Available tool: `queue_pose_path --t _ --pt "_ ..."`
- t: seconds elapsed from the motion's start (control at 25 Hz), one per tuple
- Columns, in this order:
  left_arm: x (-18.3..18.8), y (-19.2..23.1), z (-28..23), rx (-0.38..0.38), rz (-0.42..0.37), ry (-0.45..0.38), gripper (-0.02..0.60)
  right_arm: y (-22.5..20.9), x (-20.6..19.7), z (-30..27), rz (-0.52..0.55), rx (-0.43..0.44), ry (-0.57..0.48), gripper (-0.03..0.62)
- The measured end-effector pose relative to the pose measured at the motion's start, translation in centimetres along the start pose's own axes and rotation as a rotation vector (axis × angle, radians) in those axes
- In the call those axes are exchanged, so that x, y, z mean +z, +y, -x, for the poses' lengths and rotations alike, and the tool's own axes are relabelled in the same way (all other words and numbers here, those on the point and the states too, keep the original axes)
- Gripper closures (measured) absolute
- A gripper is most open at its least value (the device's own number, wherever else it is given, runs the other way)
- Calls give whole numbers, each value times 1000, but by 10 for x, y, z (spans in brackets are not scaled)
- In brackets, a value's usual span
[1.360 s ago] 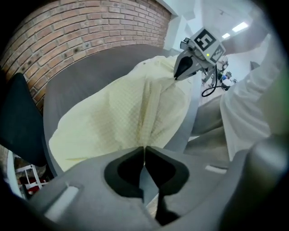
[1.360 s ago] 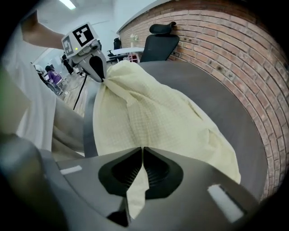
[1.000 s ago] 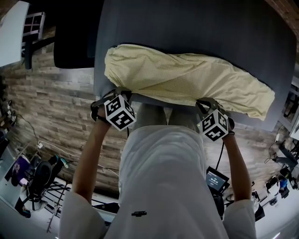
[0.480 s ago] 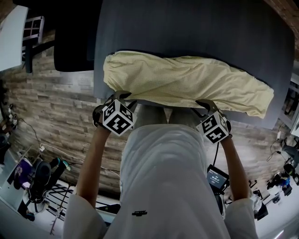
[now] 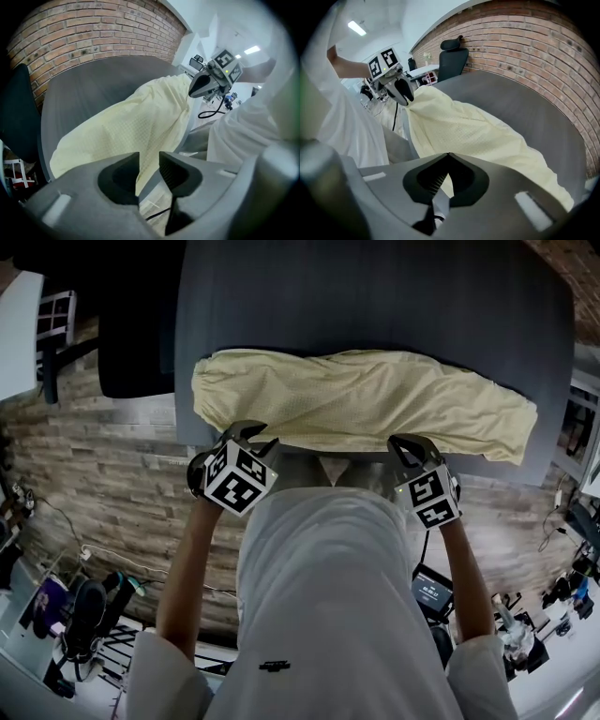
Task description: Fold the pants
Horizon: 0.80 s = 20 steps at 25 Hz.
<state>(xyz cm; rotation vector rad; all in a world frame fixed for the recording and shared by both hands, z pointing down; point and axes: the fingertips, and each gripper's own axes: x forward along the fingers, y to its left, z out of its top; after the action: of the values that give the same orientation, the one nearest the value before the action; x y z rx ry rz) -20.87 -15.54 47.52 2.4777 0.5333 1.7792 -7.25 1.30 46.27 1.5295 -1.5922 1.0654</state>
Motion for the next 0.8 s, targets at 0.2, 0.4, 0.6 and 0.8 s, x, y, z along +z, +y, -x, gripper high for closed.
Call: queue_pose_path --t 0.2,0.4,0.6,0.8 --pt "36 -20 -3 7 -11 -26 454 -27 -16 25 -83 -47 -46 586" --pt "74 -49 -10 10 -30 -49 459 -52 -41 53 -97 -84 -63 586" --pt "112 -81 -23 13 -26 -78 460 -85 -66 80 -121 -120 -94 586" --pt "145 -114 -39 33 -18 -102 477 -111 -96 101 -159 -142 -112 586"
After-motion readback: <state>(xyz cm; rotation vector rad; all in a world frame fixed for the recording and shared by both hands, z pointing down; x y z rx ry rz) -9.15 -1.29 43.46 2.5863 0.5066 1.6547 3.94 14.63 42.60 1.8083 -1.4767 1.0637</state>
